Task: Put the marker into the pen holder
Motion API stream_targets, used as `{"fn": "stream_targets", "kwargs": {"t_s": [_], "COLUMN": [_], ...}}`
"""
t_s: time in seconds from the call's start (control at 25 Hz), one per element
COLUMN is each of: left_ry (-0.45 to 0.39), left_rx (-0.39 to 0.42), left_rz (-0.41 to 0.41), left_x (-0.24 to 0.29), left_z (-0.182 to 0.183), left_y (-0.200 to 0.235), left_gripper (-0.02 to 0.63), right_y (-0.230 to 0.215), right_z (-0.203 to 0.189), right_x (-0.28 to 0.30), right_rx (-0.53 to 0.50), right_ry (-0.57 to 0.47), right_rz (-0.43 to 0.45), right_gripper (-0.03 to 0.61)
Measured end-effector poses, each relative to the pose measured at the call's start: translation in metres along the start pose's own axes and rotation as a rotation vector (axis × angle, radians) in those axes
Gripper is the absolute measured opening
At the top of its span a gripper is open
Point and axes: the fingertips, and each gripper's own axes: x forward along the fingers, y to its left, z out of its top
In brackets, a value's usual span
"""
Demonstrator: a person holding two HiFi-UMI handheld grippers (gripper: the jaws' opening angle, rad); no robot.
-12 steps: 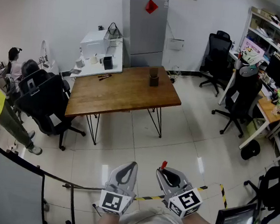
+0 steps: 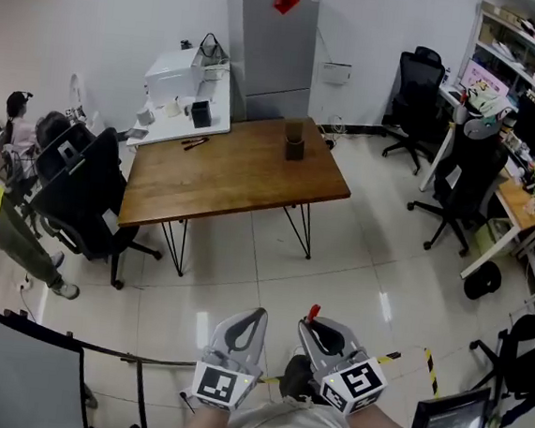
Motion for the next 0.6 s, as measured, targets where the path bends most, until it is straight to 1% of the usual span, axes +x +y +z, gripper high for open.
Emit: {"fn": "stream_targets", "kwargs": {"t_s": [0.12, 0.2, 0.28, 0.4, 0.6], "left_ry": [0.03, 0.013, 0.013, 0.013, 0.003], "left_rx": [-0.005, 0.003, 0.01, 0.022, 0.057], "left_rz": [0.01, -0.021, -0.036, -0.013, -0.015], "left_x": [0.03, 0.055, 0.083, 0.13, 0.204], "left_z": [-0.004, -0.005, -0.004, 0.003, 0.008], "left_y": [0.015, 0.021, 0.031, 0.051, 0.068], "left_gripper": [0.011, 0.011, 0.011, 0.012, 0.012], "right_y": [-0.024, -0.044, -0.067, -0.106, -0.177], "right_z": [0.004, 0.008, 0.021, 0.043, 0.065], "right_x": [0.024, 0.042, 0.058, 0.083, 0.12], "right_rx": [-0.003, 0.001, -0.021, -0.073, -0.081], "right_ry": [0.005, 0.008, -0.016, -0.041, -0.038], "right_rz": [0.012, 0.027, 0.04, 0.055, 0.074], "right_gripper": [0.034, 0.034, 0.034, 0.034, 0.034]}}
